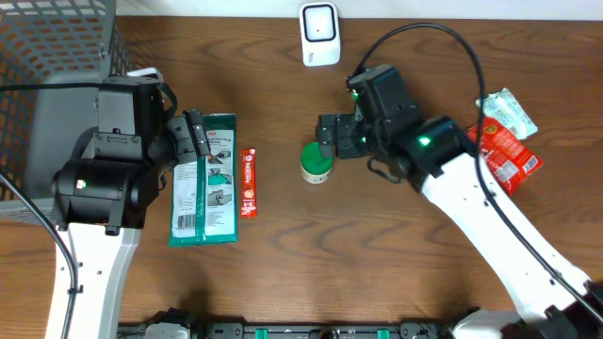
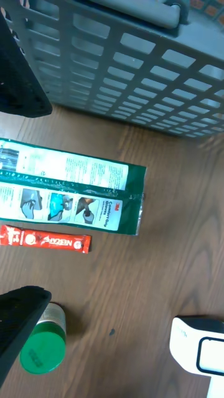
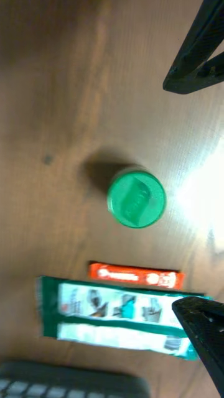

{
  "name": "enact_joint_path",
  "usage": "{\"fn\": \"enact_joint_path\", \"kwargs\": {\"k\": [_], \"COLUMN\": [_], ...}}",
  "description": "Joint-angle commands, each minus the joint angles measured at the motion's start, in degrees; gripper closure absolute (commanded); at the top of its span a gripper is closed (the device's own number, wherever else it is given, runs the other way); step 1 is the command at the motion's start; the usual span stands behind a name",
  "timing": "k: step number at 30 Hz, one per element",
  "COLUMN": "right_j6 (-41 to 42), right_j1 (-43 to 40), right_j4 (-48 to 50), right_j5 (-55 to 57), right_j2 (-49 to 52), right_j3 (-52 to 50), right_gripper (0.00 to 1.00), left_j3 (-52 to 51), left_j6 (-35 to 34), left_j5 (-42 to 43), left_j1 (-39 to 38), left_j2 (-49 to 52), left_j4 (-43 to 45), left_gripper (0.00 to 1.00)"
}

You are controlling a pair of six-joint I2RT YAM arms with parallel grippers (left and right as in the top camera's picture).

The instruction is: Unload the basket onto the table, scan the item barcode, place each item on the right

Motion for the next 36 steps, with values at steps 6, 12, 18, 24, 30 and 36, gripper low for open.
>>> {"fn": "enact_joint_path", "kwargs": {"k": [6,12,18,24,30,36], "right_j6": [-0.33,3.54,4.26,4.2,-3.34,-12.37], "right_j1": [4.13,5.09,5.09,5.22,5.42,5.4], "right_j4": [2.01,4.24,5.01,6.38,6.23,4.39], "right_j5": [-0.48,0.09,4.74,5.42,6.86,6.88], "right_j2": [9.75,17.66,21.16,21.86,21.9,21.66], "right_j3": [0.2,0.2,0.2,0.17,0.17,0.17], "right_gripper": [0.01,0.08,0.1,0.24,0.39,0.45], "left_j3": [0.26,0.26,0.26,0.26,0.26,0.26], "left_j6": [-0.52,-0.52,-0.52,-0.5,-0.5,-0.52], "left_j5": [-0.5,-0.5,-0.52,-0.52,-0.5,-0.5], "left_j1": [0.13,0.13,0.13,0.13,0.13,0.13], "left_j2": [0.11,0.11,0.11,0.11,0.11,0.11], "left_j4": [0.02,0.02,0.02,0.02,0.02,0.02], "left_gripper": [0.13,0.13,0.13,0.13,0.13,0.13]}}
